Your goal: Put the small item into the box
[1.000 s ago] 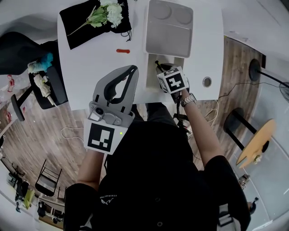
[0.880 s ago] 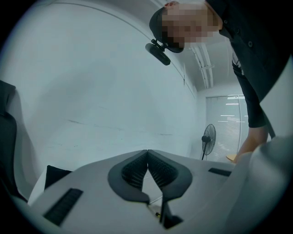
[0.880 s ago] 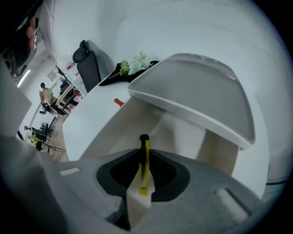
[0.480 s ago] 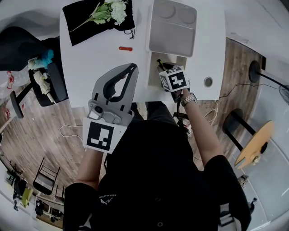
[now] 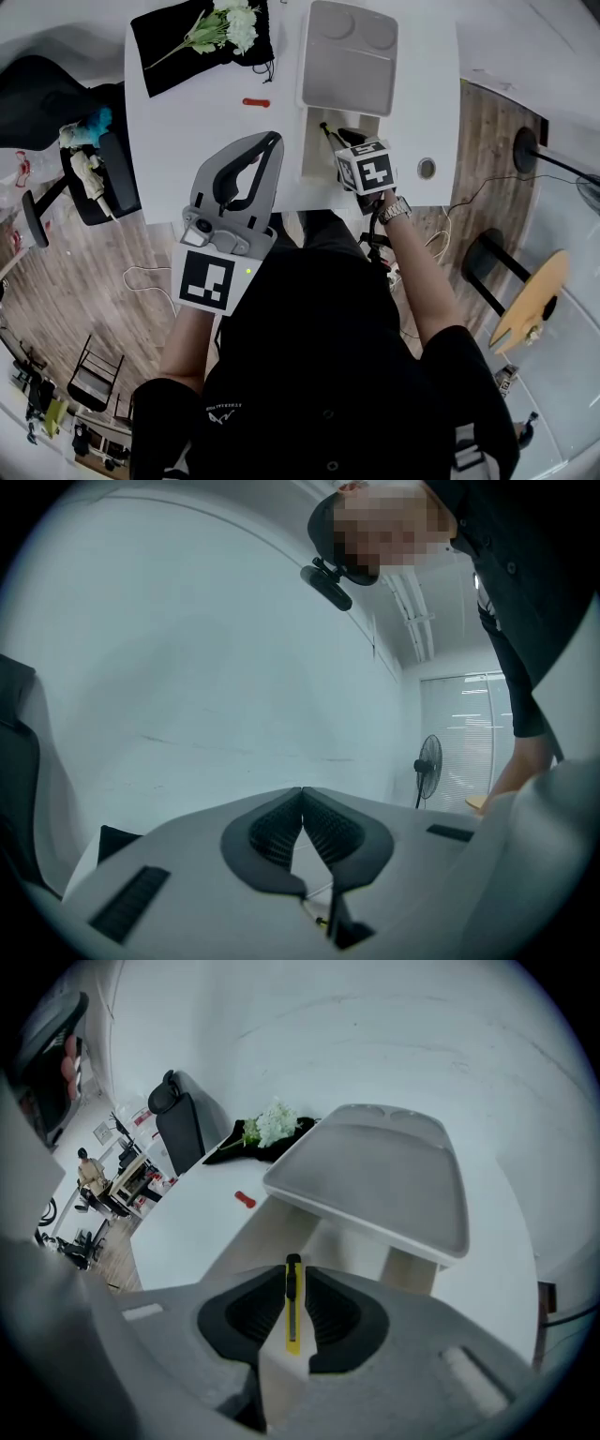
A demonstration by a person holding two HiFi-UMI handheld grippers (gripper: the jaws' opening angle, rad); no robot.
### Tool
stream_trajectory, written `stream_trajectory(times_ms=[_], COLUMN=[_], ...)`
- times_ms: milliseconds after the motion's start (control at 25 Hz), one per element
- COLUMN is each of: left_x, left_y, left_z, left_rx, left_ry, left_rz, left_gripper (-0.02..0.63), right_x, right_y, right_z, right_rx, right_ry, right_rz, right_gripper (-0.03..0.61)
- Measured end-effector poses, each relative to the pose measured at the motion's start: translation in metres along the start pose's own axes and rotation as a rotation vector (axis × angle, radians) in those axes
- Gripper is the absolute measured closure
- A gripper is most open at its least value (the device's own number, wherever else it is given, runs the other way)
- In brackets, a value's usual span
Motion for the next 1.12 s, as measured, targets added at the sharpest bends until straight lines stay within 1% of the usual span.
stream_trajectory(times_ms=[80,120,160,520,1120], left_x=[-0.001,-0.001,-0.002,-0.008,-0.034], left_y=[0.002,0.003,0.004,0.006,-0.004], left_z=[0.007,0.011,0.014,0.047,0.106], left_rx=[0.008,0.011,0.013,0.027,0.046], left_ry=[-0.005,-0.007,-0.009,-0.011,0.040], left_rz=[0.007,0.010,0.013,0.039,0.073], left_gripper=[0.609,0.609,0.609,0.609,0.609], right_x=[-0.013,-0.019,-0.026,-0.095,-0.227], right_y=[0.004,0.006,0.008,0.020,0.029], right_z=[0.002,0.003,0.003,0.002,-0.005], right_rx=[0.009,0.015,0.021,0.058,0.060], right_ry=[-0.005,-0.010,-0.014,-0.005,0.045], right_rz=[0.035,0.054,0.074,0.268,0.585], right_gripper=[0.522,0.555,0.574,0.574,0.574])
Point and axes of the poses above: the fingertips, and each gripper's own axes: x forward along the fingers, z to its right, y out of its top, the point moved 3 cm from there along -x, backward along the fingers, and after that the axes turned 7 degrees about -x, right-handed, at the moved point
